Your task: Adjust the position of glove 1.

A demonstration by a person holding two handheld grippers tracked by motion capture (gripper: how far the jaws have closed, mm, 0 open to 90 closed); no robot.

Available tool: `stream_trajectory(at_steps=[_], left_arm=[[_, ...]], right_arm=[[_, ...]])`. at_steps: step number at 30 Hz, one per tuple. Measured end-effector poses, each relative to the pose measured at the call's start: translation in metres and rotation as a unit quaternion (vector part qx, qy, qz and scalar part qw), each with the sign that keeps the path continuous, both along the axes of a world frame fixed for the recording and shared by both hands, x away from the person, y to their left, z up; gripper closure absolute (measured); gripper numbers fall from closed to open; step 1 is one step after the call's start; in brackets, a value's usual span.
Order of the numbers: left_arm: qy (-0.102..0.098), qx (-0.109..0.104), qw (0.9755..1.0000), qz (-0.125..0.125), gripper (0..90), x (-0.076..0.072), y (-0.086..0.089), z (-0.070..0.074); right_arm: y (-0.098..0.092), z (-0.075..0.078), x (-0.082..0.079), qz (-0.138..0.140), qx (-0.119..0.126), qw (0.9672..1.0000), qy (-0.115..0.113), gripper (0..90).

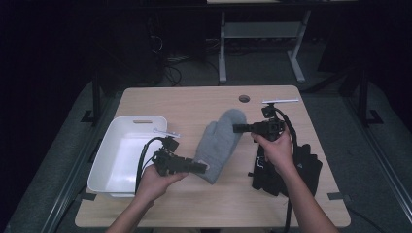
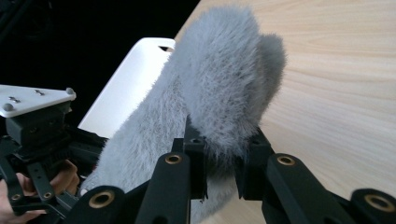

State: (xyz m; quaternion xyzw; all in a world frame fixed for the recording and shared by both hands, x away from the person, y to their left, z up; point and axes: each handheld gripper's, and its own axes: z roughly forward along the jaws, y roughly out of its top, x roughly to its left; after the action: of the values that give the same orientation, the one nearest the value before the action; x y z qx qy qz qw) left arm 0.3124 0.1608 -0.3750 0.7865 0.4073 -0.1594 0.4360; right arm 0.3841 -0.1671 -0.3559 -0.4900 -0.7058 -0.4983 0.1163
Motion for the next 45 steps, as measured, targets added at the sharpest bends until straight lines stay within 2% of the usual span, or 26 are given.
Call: stream_trajectory(at_steps=[19, 27, 30, 36, 45], left_arm=[[-0.021, -0.012, 0.9993, 0.028, 43.3, 0.002, 0.032, 0.023], [-0.023, -0.016, 0.9985, 0.046, 43.1, 0.001, 0.048, 0.028], [-0.026, -0.015, 0.9985, 0.045, 43.0, 0.001, 0.052, 0.030], [-0.029, -0.025, 0.9976, 0.057, 42.9, -0.001, 0.062, 0.034], [-0.036, -0.024, 0.9968, 0.067, 42.9, -0.004, 0.078, 0.039]], right_arm=[[0.032, 0.031, 0.022, 0.029, 0.015, 0.9995, 0.003, 76.5], [0.048, 0.037, 0.027, 0.040, 0.017, 0.9991, 0.004, 76.5], [0.052, 0.039, 0.029, 0.041, 0.018, 0.9990, 0.002, 76.4], [0.064, 0.046, 0.034, 0.051, 0.018, 0.9985, 0.004, 76.4], [0.085, 0.056, 0.040, 0.066, 0.016, 0.9977, -0.004, 76.3]])
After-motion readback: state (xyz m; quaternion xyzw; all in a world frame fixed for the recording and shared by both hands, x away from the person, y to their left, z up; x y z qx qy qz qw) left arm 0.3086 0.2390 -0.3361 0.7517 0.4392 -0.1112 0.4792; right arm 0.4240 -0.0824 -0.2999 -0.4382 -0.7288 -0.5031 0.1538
